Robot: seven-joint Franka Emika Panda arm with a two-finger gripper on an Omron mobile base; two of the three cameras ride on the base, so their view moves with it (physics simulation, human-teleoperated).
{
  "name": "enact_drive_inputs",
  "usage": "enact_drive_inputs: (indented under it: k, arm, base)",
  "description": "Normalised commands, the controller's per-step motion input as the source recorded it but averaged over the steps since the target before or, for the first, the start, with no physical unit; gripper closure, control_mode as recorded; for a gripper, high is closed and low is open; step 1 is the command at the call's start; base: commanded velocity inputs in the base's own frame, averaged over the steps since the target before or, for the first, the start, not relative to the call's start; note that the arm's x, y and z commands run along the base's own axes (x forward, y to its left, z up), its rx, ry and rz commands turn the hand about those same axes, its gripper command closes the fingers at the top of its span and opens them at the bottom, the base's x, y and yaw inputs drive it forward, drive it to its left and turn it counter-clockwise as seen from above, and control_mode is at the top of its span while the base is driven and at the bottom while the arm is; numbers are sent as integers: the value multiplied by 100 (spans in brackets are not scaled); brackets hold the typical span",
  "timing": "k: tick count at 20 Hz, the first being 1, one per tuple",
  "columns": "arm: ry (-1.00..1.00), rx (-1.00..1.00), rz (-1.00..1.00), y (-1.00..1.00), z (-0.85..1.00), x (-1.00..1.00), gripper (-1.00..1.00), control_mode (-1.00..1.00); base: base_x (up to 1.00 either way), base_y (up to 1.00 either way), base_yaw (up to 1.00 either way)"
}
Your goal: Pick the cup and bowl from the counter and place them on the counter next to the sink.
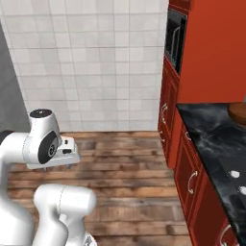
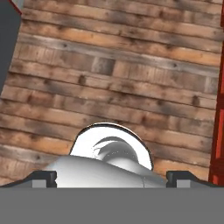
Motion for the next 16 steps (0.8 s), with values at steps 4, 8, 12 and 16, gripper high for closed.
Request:
enact_drive_inputs:
  k: [4,8,12,16]
  arm:
    - [0,0,0,0,0,0,-100,100]
    - [0,0,0,0,0,0,-100,100]
    - [0,0,0,0,0,0,-100,100]
    - [0,0,0,0,0,0,-100,100]
  base:
    - [100,-2,-35]
    - [98,-11,-53]
    - [70,0,-69]
    - [52,0,-77]
